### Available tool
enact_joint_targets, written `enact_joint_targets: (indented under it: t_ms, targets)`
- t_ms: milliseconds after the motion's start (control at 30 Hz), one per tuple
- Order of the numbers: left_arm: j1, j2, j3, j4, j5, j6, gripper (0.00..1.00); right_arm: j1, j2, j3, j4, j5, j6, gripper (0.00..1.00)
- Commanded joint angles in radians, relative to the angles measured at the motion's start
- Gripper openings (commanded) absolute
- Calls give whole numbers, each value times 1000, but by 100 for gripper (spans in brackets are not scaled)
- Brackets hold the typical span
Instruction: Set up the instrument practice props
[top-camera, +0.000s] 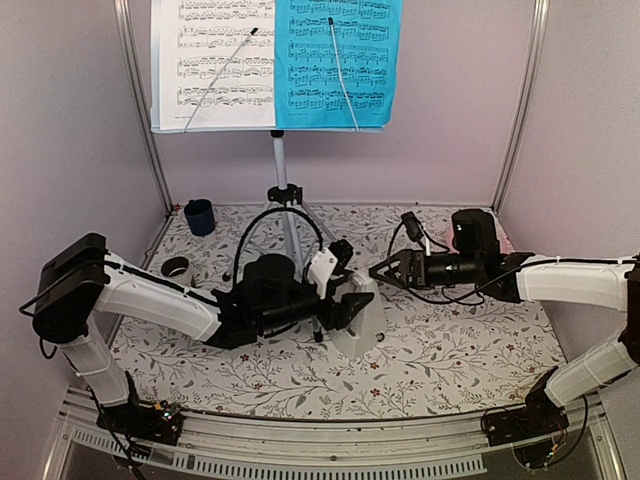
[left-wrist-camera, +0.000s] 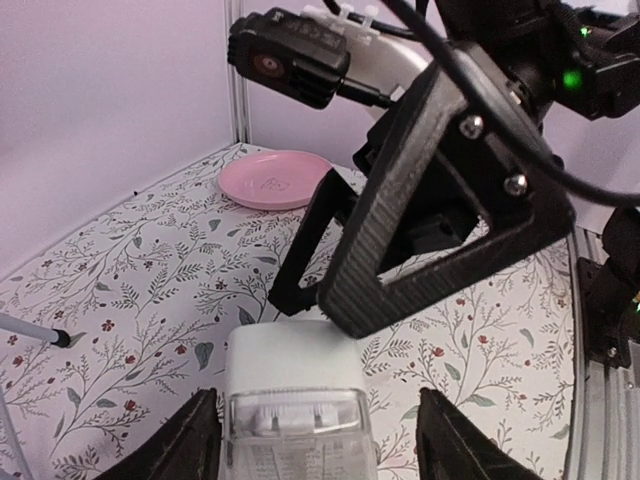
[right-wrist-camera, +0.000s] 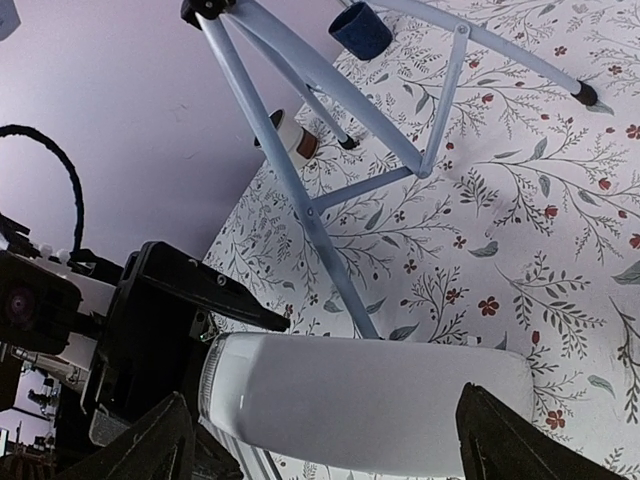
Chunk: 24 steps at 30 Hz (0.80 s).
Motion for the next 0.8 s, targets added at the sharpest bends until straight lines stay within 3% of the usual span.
enact_joint_targets:
  t_ms: [0,167,300,567,700,767]
  targets:
    - [-14,-27,-6,35,-31,17,64,23,31,23,-10,27,-8,92]
    - [-14,-23,-1,41,-53,23,50,29,45,33,-8,38,-10,91]
    - [-14,-23,-8,39,-45,18,49,29,56,38,-13,39,-15,91]
    - [-17,-49,-45,51,-36,4,55,29,80,-10,-33,91,-37,90]
    - [-17,-49,-44,54,-40,7,47,29,85,-27,-37,113,-46,90]
    - [-16,-49,-44,56,-40,11,37,29,90,-29,-46,118,-53,90]
